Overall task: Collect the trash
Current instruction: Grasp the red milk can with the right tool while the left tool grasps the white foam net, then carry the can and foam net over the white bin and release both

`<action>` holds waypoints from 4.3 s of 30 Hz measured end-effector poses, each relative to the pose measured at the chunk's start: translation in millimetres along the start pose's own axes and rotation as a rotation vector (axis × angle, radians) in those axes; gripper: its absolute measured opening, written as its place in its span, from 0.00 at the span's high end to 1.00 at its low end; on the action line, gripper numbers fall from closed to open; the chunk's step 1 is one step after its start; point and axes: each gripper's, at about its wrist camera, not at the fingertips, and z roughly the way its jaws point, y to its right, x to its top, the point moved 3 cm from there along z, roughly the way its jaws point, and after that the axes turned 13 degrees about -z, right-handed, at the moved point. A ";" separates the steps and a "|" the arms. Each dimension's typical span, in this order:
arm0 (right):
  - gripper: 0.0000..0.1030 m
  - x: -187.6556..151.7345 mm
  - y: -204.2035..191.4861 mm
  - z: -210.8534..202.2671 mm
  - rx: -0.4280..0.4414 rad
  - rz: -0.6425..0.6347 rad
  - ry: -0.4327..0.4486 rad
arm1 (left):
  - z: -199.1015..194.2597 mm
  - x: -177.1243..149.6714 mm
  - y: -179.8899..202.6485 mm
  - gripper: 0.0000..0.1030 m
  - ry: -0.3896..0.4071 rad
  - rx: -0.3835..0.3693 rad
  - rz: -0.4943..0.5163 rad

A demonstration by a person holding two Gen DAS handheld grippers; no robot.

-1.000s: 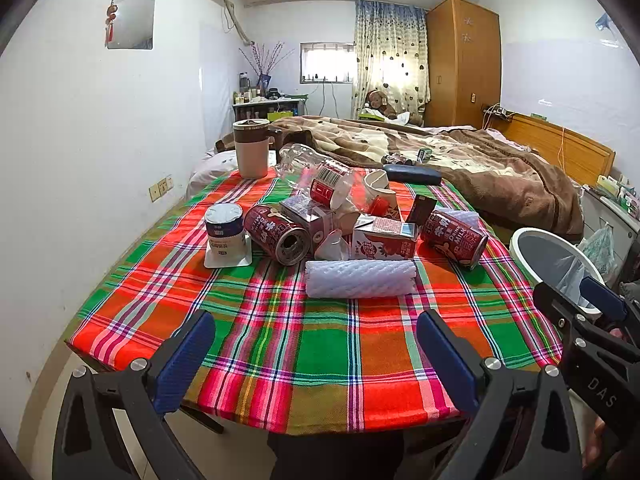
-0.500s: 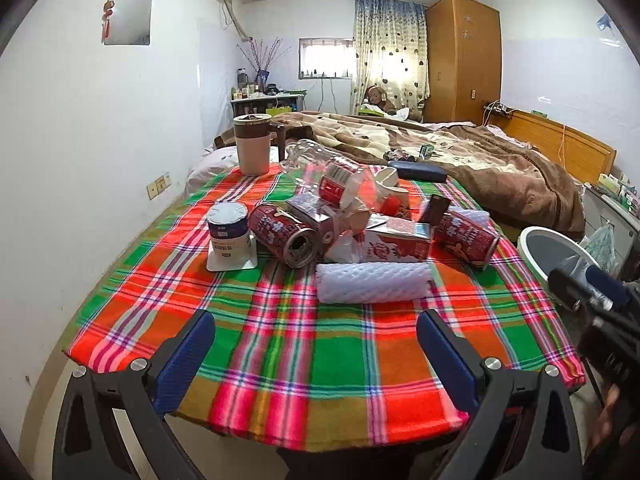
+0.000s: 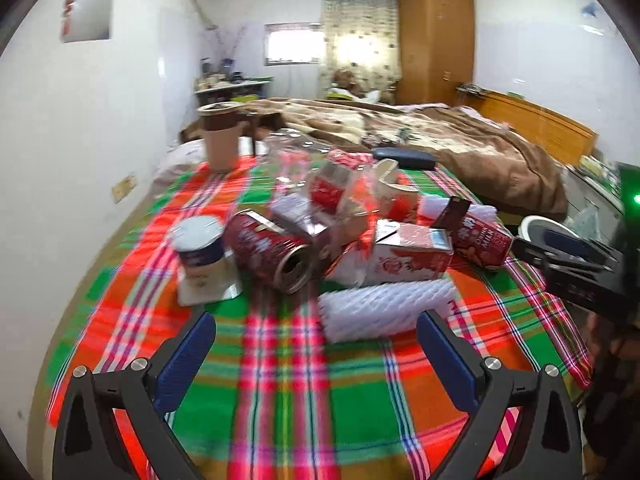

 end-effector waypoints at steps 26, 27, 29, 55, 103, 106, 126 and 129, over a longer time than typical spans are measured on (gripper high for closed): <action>0.42 12.5 -4.8 45.6 0.195 -0.043 -0.123 | 73.0 -16.2 53.4 0.41 -0.271 -0.242 0.273; 0.42 12.4 -4.8 45.3 0.196 -0.043 -0.122 | 69.3 -18.5 54.7 0.43 -0.273 -0.248 0.277; 0.42 11.1 -5.4 44.1 0.196 -0.050 -0.120 | 66.8 -21.8 57.7 0.46 -0.275 -0.242 0.295; 0.46 6.8 8.9 6.4 0.188 0.019 -0.007 | 18.2 -35.8 64.1 0.81 -0.233 -0.292 0.246; 0.47 -14.4 82.7 -26.7 0.102 0.092 -0.107 | 13.8 18.1 144.1 0.81 -0.174 -0.349 0.190; 0.47 -17.1 106.3 -32.9 0.053 0.132 -0.105 | 18.5 21.2 171.2 0.81 -0.185 -0.392 0.202; 0.47 -66.0 186.2 -10.4 -0.103 0.235 -0.249 | 89.8 -2.5 301.7 0.81 -0.352 -0.491 0.237; 0.47 -69.4 186.8 -8.6 -0.102 0.217 -0.266 | 99.8 -8.6 308.9 0.80 -0.366 -0.480 0.249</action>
